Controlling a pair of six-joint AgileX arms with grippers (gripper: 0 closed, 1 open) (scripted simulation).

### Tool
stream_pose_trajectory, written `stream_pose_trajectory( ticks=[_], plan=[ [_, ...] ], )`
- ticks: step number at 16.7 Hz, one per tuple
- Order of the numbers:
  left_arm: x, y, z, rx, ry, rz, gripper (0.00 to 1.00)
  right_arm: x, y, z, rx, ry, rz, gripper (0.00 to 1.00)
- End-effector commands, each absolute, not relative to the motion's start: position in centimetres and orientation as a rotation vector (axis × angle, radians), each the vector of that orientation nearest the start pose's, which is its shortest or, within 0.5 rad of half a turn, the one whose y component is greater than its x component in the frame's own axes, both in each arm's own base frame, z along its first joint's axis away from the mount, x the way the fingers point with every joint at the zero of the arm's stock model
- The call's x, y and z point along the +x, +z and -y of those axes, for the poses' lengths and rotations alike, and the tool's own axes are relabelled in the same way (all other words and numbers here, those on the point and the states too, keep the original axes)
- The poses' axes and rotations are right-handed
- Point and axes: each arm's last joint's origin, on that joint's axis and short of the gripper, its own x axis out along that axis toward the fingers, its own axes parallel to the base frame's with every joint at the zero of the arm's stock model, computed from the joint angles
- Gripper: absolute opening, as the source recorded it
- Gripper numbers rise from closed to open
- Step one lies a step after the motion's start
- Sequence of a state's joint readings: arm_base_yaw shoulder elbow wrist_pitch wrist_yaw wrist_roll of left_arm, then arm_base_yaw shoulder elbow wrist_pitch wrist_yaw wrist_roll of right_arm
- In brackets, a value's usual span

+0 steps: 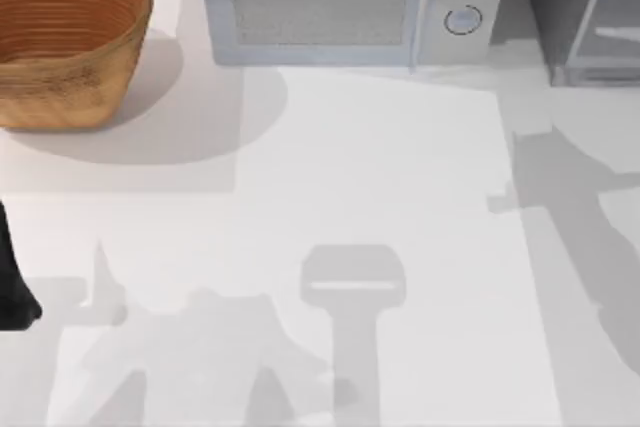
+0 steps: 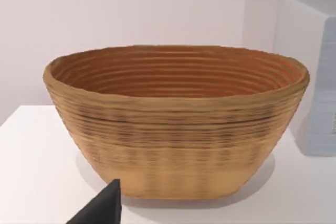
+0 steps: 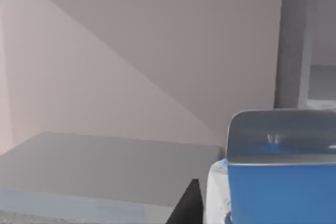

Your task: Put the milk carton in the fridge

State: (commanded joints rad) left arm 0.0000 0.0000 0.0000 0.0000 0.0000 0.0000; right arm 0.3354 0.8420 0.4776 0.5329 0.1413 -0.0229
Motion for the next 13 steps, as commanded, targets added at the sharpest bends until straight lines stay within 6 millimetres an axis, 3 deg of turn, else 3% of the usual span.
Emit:
stream_pose_trajectory(
  ticks=[2, 5, 10, 13],
  plan=[
    [10.6, 16.0, 0.1, 0.000, 0.000, 0.000, 1.00, 15.3, 27.5, -3.8, 0.004, 0.158, 0.205, 0.00],
    [10.6, 16.0, 0.1, 0.000, 0.000, 0.000, 1.00, 11.9, 24.5, -1.6, -0.001, 0.090, 0.201, 0.00],
    [10.6, 16.0, 0.1, 0.000, 0.000, 0.000, 1.00, 10.6, 17.5, -0.1, -0.008, 0.013, 0.042, 0.00],
    [10.6, 16.0, 0.1, 0.000, 0.000, 0.000, 1.00, 10.6, 16.0, 0.1, 0.000, 0.000, 0.000, 0.00]
  ],
)
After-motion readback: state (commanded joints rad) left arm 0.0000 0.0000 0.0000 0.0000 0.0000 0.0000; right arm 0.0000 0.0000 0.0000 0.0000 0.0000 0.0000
